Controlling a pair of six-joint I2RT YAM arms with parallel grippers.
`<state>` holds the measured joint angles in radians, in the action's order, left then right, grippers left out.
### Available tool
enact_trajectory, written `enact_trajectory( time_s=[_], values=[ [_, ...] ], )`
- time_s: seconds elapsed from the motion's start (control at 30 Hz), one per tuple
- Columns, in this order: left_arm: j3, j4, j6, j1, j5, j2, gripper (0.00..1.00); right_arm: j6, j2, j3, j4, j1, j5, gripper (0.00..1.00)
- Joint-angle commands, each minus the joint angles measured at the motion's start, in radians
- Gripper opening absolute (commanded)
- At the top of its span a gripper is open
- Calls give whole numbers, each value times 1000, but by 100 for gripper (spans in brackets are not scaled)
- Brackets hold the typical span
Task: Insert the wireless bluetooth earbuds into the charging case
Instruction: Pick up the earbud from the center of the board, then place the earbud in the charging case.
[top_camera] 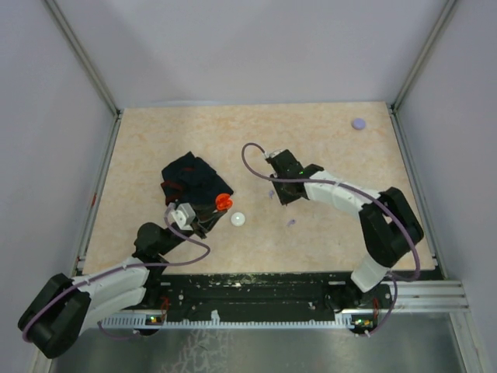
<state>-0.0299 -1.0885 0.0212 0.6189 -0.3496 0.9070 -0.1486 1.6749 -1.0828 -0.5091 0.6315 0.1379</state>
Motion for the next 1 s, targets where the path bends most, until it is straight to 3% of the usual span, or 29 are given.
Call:
enact_trajectory(
  time_s=[0.0, 0.5, 0.97],
  values=[
    [11, -110, -13, -8, -11, 5, 0, 16, -165, -46, 36, 48, 57, 12],
    [-16, -335, 24, -7, -41, 99, 0, 67, -540, 62, 368, 209, 112, 12],
    [-61, -443, 4, -7, -67, 177, 0, 147, -609, 175, 708, 382, 38, 12]
  ],
)
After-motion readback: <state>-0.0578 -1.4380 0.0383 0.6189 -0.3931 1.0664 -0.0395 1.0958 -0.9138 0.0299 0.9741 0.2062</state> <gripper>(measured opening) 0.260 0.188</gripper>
